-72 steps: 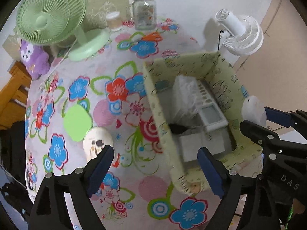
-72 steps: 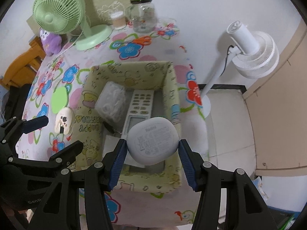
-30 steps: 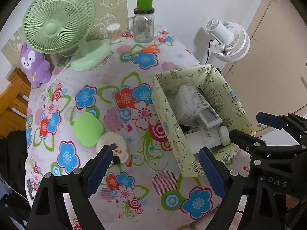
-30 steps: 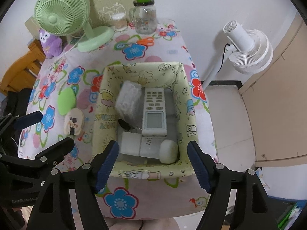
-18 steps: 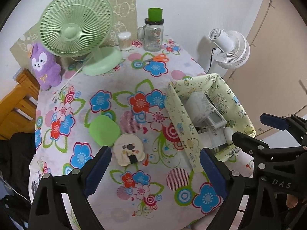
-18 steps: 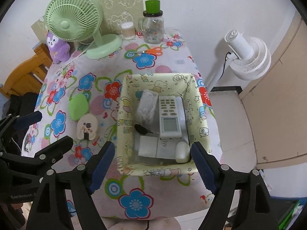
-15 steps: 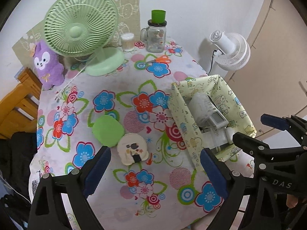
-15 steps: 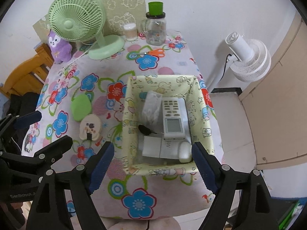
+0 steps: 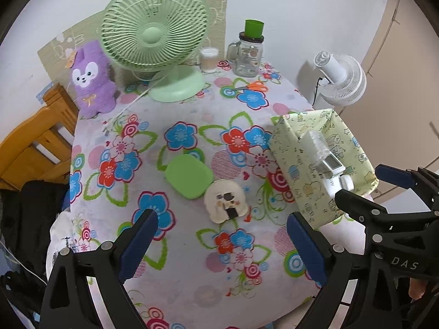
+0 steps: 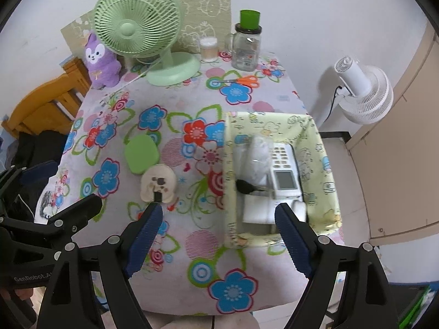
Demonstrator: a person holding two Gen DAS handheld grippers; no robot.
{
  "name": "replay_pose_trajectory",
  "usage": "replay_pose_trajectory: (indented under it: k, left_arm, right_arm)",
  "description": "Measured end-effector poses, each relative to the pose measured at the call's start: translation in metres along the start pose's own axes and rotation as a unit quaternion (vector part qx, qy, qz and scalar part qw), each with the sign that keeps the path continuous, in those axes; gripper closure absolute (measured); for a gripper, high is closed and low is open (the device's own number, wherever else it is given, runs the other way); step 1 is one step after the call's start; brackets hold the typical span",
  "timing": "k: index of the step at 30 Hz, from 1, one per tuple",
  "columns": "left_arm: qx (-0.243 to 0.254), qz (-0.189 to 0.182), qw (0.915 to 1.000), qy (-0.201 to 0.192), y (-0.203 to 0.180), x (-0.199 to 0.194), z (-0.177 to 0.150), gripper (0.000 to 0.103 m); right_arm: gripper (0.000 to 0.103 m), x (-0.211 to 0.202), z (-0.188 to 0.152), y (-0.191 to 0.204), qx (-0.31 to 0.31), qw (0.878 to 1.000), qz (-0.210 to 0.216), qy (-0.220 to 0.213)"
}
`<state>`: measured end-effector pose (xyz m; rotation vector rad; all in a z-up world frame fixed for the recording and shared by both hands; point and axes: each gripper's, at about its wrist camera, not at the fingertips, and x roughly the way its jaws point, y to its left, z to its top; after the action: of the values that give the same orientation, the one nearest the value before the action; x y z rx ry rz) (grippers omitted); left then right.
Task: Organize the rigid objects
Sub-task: 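Withdraw both tools from the box toward the green case and white disc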
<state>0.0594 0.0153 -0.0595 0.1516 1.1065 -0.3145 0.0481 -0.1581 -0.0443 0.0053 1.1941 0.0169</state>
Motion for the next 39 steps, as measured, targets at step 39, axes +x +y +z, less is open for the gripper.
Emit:
replay_pose_trajectory:
  k: [39]
  left_arm:
    - [0.032, 0.011, 0.9993, 0.013, 0.089, 0.019, -0.006, 0.006]
  right_arm:
    - [0.017, 0.033, 0.024, 0.085, -0.004, 1.0, 0.002, 0.009]
